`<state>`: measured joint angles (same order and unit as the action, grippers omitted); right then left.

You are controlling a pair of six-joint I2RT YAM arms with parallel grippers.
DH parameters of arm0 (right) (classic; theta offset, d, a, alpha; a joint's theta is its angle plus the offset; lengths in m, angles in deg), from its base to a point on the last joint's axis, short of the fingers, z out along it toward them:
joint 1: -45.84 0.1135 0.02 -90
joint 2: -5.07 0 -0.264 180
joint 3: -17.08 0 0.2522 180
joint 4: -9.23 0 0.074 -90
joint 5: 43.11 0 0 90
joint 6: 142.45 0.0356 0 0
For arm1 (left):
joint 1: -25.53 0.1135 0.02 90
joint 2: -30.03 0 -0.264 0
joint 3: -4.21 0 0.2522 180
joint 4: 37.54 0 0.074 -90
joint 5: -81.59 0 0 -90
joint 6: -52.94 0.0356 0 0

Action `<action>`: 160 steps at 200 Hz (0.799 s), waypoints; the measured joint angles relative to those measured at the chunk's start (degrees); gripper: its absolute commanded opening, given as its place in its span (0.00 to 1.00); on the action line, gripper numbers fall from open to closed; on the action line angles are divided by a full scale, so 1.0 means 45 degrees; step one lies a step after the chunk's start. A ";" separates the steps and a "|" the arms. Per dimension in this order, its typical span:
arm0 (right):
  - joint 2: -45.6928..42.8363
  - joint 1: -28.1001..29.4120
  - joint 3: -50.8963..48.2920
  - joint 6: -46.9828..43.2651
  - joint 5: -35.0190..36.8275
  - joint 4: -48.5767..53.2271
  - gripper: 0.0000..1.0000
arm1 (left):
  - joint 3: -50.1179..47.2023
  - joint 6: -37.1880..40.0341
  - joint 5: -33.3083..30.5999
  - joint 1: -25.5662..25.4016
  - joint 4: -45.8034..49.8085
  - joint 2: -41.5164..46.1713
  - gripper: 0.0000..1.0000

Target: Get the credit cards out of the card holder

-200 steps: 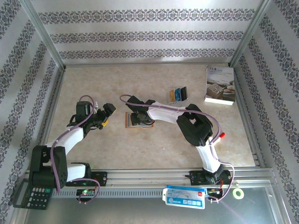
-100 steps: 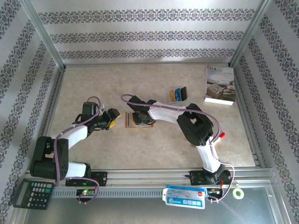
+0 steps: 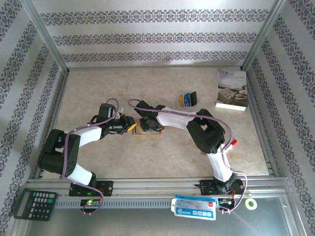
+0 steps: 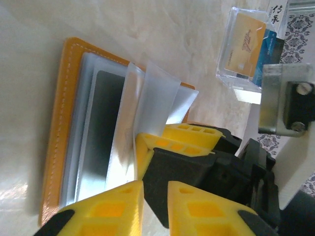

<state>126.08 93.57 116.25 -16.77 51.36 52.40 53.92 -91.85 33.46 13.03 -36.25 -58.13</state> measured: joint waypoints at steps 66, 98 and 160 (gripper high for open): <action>-0.0199 -0.0083 -0.0345 0.0000 -0.0199 -0.0403 0.31 | 0.0364 -0.0189 -0.0019 -0.0321 -0.0296 -0.1447 0.10; -0.0238 -0.0078 -0.0345 -0.0063 -0.0136 -0.0403 0.31 | 0.0821 0.0126 -0.0539 -0.0471 0.0097 -0.1836 0.07; -0.1496 -0.0087 -0.1384 -0.0486 0.1549 -0.0151 0.35 | 0.1287 0.1088 -0.1326 -0.0500 0.1311 -0.2040 0.06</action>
<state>119.35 93.18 110.02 -18.96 58.33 51.72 59.71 -86.95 27.49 10.78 -30.35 -67.31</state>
